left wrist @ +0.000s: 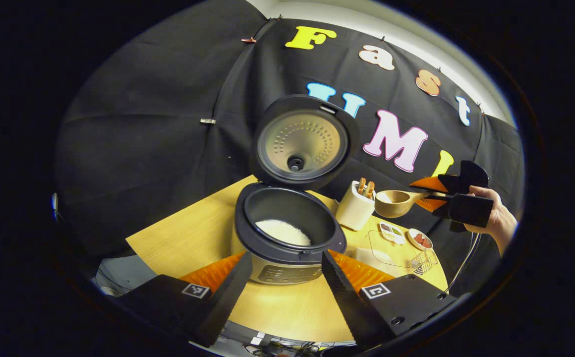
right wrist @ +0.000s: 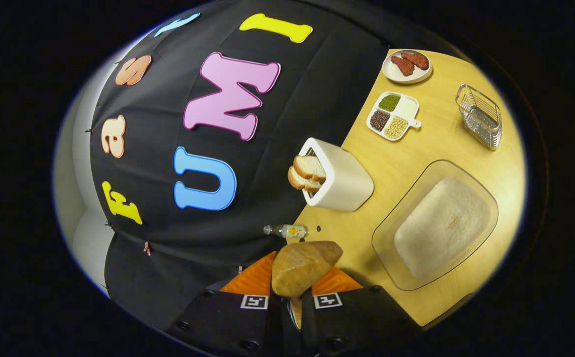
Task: Close the left gripper, press the button to open the rice cooker; take a wooden spoon from the chopstick holder with the right hand, scoop a spoonful of rice and pour it into the rice cooker, then put the wooden spoon back into the chopstick holder.
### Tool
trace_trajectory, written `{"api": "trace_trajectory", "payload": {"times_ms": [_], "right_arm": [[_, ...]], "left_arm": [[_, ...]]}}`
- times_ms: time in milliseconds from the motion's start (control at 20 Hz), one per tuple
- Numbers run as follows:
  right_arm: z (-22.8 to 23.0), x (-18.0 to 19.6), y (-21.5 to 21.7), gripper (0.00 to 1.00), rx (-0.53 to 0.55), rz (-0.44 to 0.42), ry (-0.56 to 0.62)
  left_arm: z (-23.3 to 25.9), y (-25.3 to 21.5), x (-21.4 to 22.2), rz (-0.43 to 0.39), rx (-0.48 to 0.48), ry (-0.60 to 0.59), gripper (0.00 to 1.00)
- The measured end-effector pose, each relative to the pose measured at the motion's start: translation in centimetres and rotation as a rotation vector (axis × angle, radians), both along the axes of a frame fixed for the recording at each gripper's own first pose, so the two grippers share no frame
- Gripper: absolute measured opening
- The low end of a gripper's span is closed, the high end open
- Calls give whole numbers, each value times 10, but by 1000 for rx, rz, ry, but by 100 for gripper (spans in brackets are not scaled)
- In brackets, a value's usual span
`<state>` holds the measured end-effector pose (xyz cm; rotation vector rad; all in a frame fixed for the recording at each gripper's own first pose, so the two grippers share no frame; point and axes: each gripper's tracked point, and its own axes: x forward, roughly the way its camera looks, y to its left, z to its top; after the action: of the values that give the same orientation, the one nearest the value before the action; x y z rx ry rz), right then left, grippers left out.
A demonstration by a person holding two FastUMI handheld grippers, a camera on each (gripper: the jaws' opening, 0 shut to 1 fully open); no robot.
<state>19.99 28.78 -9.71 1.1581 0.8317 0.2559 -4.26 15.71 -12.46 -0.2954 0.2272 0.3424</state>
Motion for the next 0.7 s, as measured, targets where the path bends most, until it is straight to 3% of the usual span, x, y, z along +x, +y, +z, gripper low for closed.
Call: {"api": "trace_trajectory", "payload": {"times_ms": [350,550,700], "right_arm": [[8,-36,98,19,-92,207,-140],[10,-53,139,18,-251,348,-325],[18,-63,166,18,-402,469,-540]], "left_arm": [[-12,23,-31,56,-27,20,95],[-17,29,-37,74,-45,26,95],[-18,34,-40,83,-27,40,95]]}}
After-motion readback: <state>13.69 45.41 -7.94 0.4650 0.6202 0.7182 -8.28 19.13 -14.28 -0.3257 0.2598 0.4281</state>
